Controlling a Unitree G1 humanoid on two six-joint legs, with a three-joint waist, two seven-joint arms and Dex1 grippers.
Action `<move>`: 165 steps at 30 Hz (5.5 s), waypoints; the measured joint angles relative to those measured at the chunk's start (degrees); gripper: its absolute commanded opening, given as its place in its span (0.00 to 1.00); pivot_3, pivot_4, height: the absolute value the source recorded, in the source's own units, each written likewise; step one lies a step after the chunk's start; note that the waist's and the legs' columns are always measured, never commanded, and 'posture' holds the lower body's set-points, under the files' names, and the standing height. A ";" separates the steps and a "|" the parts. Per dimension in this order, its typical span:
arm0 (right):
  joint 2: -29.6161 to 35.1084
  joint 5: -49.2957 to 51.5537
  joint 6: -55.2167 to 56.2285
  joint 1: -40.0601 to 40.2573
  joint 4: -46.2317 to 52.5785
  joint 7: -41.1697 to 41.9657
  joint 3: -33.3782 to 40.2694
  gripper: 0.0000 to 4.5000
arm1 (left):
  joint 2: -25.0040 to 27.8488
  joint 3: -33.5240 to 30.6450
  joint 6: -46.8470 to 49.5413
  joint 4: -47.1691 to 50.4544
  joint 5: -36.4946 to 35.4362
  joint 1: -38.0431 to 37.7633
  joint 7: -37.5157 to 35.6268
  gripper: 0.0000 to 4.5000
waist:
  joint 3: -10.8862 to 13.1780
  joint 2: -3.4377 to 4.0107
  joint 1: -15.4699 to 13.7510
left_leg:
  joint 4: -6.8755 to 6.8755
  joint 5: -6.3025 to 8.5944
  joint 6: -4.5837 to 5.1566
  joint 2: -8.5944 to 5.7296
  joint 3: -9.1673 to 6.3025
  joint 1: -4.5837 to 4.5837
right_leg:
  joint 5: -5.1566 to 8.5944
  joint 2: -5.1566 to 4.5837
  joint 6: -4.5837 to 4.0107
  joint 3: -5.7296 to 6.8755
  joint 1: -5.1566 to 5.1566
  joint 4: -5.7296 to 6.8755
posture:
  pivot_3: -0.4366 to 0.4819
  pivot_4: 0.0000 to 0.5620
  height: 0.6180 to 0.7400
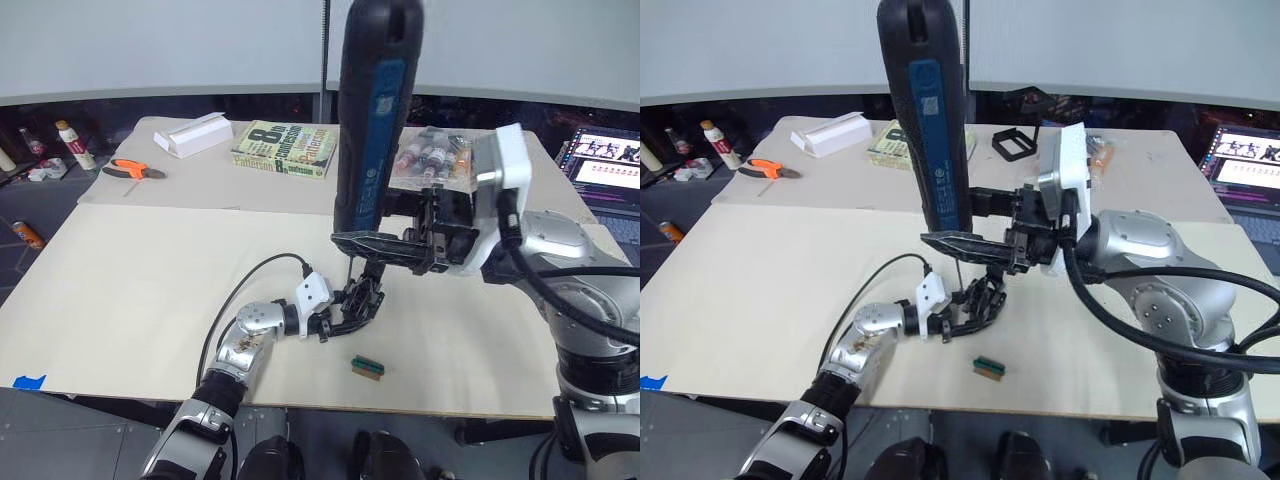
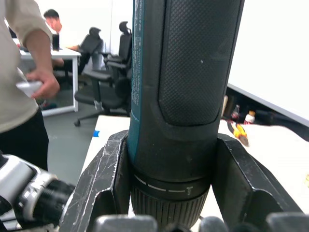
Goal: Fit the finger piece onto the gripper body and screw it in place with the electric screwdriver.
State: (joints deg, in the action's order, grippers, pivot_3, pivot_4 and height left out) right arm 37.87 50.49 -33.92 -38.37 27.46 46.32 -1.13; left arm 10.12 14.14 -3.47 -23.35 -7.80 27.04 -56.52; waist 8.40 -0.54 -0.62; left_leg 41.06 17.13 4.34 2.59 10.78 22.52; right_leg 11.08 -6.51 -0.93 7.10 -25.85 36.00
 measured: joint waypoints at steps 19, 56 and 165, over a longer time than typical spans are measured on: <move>-5.23 -8.83 3.39 5.92 -2.19 5.37 -0.65 0.43 | -0.12 0.10 0.81 1.23 -0.04 -0.70 0.80 0.51 | 0.00 0.00 0.04 | 0.01 0.00 -0.01 0.00 0.02 0.01 | 0.00 0.02 0.01 0.01 -0.01 0.02 | 0.48 0.27 1.00; -7.35 -11.78 3.47 5.53 -3.23 6.01 -0.92 0.43 | -0.48 0.33 0.81 1.43 -0.14 -0.86 0.96 0.51 | 0.00 0.00 0.06 | 0.01 -0.01 -0.01 0.00 0.02 0.00 | 0.00 0.01 0.01 0.01 -0.01 0.02 | 0.48 0.27 1.00; -9.24 -15.32 6.91 12.32 -2.84 -1.37 -3.49 0.43 | -0.35 0.52 2.51 2.63 -0.15 -1.86 1.90 0.51 | -0.10 -0.01 0.20 | -0.12 0.02 -0.02 0.05 -0.05 -0.54 | 0.03 0.01 0.02 0.00 0.57 -0.12 | 0.48 0.27 1.00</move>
State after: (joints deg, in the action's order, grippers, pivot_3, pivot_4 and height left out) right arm 28.63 35.17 -27.01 -26.05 24.62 44.95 -4.62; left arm 9.78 14.67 -0.96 -20.72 -7.95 25.18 -54.62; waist 8.30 -0.54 -0.41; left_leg 40.94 17.15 4.32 2.64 10.73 21.98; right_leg 11.12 -6.50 -0.90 7.11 -25.27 35.87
